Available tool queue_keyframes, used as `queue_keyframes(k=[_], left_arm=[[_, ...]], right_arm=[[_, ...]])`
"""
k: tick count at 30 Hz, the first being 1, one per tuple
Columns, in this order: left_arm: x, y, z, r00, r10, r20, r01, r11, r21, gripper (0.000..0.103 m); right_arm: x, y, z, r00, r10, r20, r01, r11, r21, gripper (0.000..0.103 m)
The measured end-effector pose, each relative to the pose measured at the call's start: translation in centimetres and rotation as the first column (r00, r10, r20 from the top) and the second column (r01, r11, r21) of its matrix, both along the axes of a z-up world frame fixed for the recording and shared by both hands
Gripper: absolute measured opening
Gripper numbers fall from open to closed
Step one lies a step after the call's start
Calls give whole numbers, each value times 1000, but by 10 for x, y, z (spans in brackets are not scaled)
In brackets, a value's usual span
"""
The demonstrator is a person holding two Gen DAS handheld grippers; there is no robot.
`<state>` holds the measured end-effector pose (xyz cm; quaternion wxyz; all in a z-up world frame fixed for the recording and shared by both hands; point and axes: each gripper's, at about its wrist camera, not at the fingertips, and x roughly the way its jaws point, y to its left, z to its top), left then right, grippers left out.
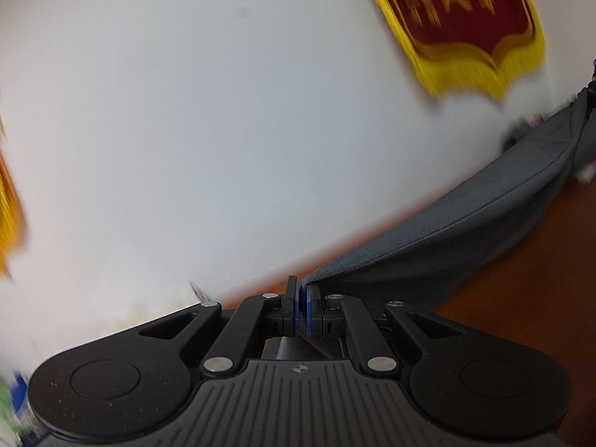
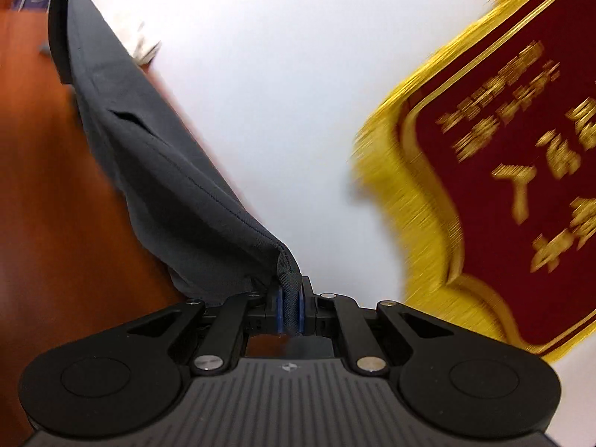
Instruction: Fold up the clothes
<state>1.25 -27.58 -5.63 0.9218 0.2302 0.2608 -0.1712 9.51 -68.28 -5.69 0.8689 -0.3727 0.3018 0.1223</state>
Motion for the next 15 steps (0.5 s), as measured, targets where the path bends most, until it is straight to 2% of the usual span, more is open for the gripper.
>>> queue_keyframes(k=[4, 8, 11, 12, 15], left_arm=[[-23, -7, -37, 994, -14, -107, 15, 1000, 15, 4], [-53, -7, -70, 976, -58, -211, 70, 996, 48, 4], [-80, 17, -82, 967, -84, -242, 105, 992, 74, 4], [-93, 21, -90, 961, -110, -255, 140, 985, 102, 4], [-107, 26, -95, 942, -136, -306, 177, 978, 111, 4]], right_arm=[[-31, 3, -40, 997, 1, -80, 0, 1000, 12, 8], [-59, 0, -70, 990, 4, -138, -1, 1000, 16, 8], [-81, -1, -89, 986, 12, -165, -11, 1000, 9, 8], [-86, -1, -94, 984, 12, -177, -12, 1000, 5, 8], [-108, 0, -107, 979, 12, -204, -13, 1000, -1, 8]])
